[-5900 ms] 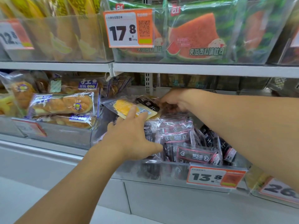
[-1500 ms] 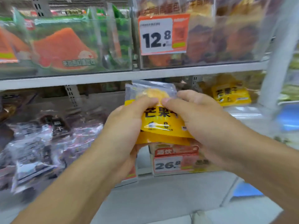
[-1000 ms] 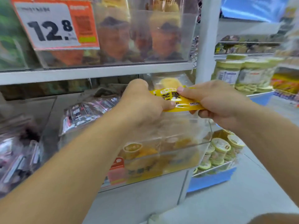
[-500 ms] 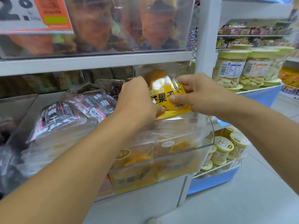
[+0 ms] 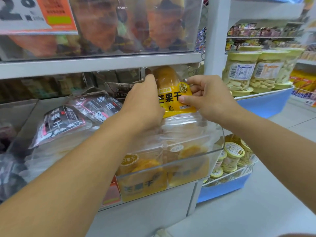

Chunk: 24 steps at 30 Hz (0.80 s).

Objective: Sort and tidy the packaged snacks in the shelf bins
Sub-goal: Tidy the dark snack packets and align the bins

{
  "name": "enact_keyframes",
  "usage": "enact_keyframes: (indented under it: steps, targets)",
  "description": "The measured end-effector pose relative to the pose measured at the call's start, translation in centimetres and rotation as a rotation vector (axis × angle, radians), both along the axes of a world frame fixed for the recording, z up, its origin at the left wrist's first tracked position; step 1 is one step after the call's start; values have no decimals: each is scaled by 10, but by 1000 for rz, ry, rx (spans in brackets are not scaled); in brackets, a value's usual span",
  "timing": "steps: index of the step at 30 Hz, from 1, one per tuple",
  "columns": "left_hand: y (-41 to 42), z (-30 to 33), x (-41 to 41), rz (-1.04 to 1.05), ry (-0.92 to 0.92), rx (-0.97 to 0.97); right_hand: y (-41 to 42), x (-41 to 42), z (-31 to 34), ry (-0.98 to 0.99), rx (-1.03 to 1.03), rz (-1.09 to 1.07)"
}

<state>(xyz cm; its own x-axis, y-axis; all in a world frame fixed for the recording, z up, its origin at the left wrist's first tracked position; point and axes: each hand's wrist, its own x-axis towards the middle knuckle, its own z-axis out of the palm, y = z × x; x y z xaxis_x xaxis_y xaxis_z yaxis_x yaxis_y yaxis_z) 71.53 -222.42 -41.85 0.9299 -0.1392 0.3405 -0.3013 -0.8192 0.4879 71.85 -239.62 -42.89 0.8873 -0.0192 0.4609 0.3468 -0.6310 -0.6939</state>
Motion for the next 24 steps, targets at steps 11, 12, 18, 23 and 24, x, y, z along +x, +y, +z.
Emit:
enact_keyframes:
  steps: [11,12,18,23,24]
  targets:
    - [0,-1,-2,-49,-9,74,-13,-7,8,8,-228,-135]
    - [-1,-3,-3,-29,-30,71,-13,-9,9,28,-256,-143]
    - [-7,-3,0,54,-25,-46,-10,-11,11,65,-134,-145]
    - [1,5,-1,-46,-5,85,-16,-15,12,41,-76,-164]
    - [2,4,-2,-46,-17,138,-15,-15,12,36,-135,-171]
